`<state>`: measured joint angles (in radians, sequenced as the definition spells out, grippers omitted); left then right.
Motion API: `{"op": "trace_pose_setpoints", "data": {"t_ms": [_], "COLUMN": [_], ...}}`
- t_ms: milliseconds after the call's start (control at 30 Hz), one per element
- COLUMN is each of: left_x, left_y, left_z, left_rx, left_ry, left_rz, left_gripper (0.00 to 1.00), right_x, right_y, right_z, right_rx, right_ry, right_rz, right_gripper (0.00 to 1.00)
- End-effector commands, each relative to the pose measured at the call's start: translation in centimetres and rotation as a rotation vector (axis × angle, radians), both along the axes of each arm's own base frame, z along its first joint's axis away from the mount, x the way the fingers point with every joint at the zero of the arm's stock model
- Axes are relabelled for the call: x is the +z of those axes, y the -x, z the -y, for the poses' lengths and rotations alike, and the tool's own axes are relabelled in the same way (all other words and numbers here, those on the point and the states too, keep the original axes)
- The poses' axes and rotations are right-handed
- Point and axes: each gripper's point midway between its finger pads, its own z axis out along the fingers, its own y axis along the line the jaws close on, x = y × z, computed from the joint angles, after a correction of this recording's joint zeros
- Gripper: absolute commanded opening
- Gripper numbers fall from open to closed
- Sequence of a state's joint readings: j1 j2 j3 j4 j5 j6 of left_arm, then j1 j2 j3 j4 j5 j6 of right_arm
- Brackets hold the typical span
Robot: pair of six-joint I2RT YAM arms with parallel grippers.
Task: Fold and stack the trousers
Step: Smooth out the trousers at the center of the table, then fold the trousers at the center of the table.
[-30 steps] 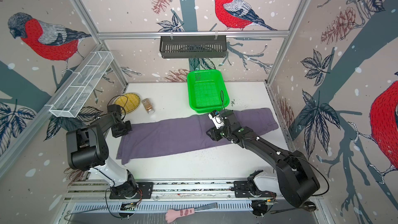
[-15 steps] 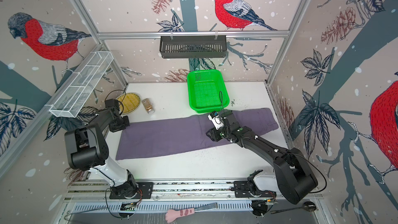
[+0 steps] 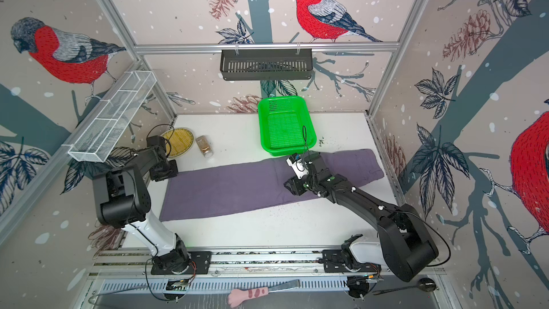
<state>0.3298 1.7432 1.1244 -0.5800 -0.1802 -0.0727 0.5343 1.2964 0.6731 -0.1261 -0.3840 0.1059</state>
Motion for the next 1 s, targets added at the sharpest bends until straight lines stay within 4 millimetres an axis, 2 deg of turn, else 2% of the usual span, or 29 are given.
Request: {"op": "trace_pose_setpoints", "data": {"t_ms": [0, 67, 133, 267, 367, 433, 533, 633, 800, 967], "left_x": [0.9, 1.3, 1.3, 0.5, 0.1, -0.9, -2.9, -3.7, -4.9, -5.5], "left_y": [0.6, 1.7, 2.9, 5.2, 5.2, 5.3, 5.9, 5.9, 5.9, 5.7], "left_z": [-0.4, -0.3, 0.3, 0.6, 0.3, 0.1, 0.3, 0.4, 1.6, 2.6], "left_rx": [0.034, 0.067, 0.085, 0.114, 0.142, 0.167, 0.192, 0.195, 0.184, 0.174], "left_ry": [-0.023, -0.024, -0.006, -0.002, 0.043, 0.080, 0.120, 0.130, 0.196, 0.253], "left_rz": [0.001, -0.017, -0.024, -0.028, -0.024, -0.026, -0.075, -0.076, -0.077, -0.076], "left_gripper": [0.50, 0.66, 0.72, 0.76, 0.76, 0.76, 0.75, 0.75, 0.70, 0.48], "right_x": [0.5, 0.6, 1.4, 3.0, 3.8, 4.0, 5.2, 5.3, 5.3, 5.1], "right_y": [-0.4, -0.7, -1.4, -2.9, -4.0, -4.4, -4.8, -5.0, -4.8, -4.9], "right_z": [-0.2, 0.0, 0.1, 0.6, 1.6, 2.4, 3.7, 4.5, 4.7, 4.8], "right_rx": [-0.012, -0.032, -0.061, -0.107, -0.146, -0.171, -0.204, -0.223, -0.221, -0.223], "right_ry": [-0.018, -0.021, -0.038, -0.066, -0.069, -0.067, -0.077, -0.071, -0.075, -0.074], "right_rz": [0.008, 0.011, 0.028, 0.074, 0.093, 0.100, 0.134, 0.142, 0.138, 0.133], "right_gripper": [0.57, 0.60, 0.63, 0.71, 0.74, 0.75, 0.77, 0.77, 0.78, 0.78]}}
